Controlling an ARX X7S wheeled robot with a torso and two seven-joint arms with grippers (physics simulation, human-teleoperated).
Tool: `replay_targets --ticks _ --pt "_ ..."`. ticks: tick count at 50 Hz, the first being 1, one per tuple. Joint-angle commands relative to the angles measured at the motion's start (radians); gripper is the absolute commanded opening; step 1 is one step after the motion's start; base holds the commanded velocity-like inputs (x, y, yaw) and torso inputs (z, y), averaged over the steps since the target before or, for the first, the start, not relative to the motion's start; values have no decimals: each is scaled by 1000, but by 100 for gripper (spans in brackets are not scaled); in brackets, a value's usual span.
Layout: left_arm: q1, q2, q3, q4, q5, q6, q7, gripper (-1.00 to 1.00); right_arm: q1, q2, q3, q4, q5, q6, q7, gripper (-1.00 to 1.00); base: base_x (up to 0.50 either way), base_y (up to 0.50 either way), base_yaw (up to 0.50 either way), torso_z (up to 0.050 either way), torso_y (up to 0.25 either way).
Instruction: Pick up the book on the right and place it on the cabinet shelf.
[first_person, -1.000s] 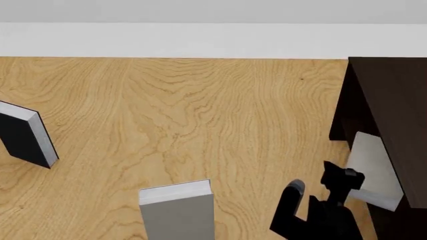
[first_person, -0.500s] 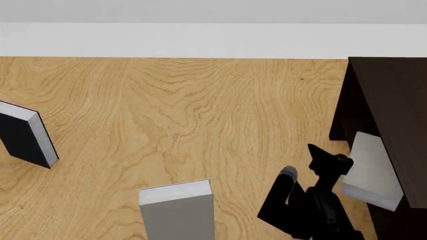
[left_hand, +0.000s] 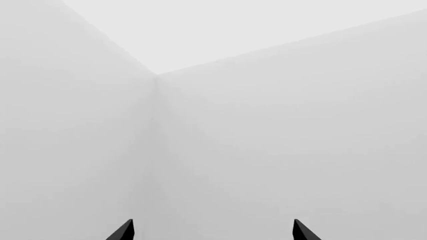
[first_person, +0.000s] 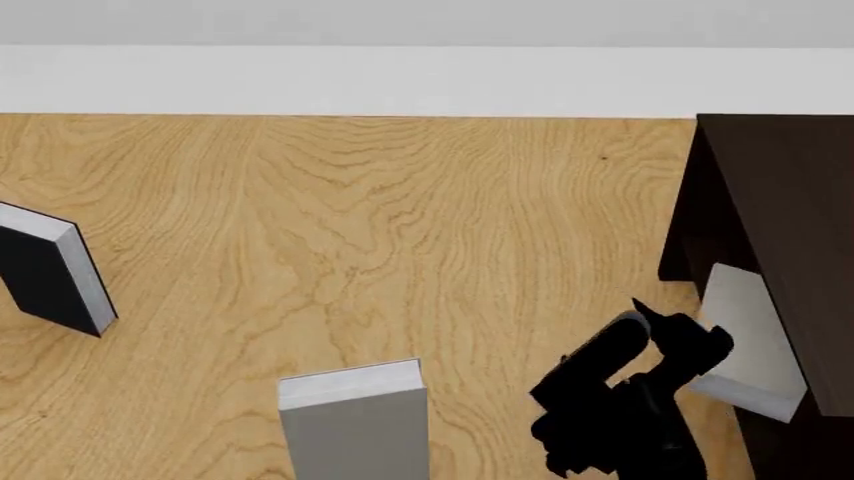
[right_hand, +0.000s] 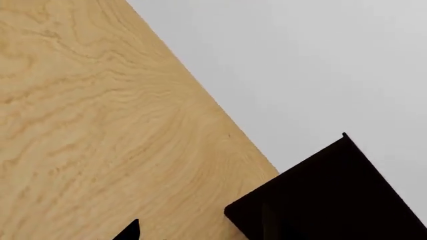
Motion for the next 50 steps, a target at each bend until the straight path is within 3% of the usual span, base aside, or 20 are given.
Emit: replay_targets --ticks 1,37,50 --pt "0 -3 15 0 9 7 -6 100 -43 34 59 -56 92 -16 -18 100 0 0 0 0 0" --pt "0 17 31 0 25 12 0 100 -104 51 102 -177 178 -22 -12 100 0 0 0 0 0" --pt "0 5 29 0 18 12 -7 100 -73 -67 172 40 244 -76 -43 100 0 0 0 0 0"
